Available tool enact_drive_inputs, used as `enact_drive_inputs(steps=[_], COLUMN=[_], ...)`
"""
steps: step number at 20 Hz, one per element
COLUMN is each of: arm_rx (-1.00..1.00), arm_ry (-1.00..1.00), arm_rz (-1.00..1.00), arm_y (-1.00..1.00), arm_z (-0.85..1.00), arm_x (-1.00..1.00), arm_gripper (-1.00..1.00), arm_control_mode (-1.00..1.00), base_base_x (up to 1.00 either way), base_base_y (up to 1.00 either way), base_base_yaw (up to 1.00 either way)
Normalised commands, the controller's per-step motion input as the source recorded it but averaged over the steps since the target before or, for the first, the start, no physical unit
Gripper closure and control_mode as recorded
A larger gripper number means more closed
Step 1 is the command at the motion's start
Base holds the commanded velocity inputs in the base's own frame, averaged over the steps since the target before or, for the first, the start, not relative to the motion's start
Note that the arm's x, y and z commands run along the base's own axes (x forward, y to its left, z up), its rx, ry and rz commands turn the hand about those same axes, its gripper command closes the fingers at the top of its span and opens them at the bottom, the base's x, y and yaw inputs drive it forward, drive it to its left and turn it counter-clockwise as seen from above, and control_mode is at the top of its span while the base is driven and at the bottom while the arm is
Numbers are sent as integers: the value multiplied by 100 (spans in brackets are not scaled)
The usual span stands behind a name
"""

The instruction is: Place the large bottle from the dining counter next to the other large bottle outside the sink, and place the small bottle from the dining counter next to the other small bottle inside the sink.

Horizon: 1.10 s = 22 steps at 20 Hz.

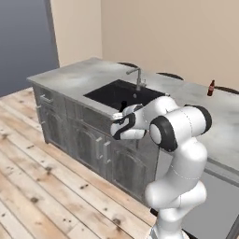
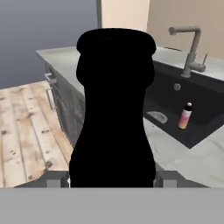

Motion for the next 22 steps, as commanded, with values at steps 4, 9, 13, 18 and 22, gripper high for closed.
enact_drive_inputs(steps=[4,9,13,18,22], arm_rx=[0,0,0,0,0], arm_ry=[0,0,0,0,0], arm_rz=[0,0,0,0,0], arm_y=[0,0,0,0,0], arm_z=[0,0,0,0,0], arm_x=[0,0,0,0,0], arm_gripper=[100,100,100,100,100], arm_control_mode=[100,100,100,100,100], base_base_x=[18,5,0,0,0], base_base_y=[45,49,56,53,39], base_base_yaw=[-38,-37,-33,-25,-14])
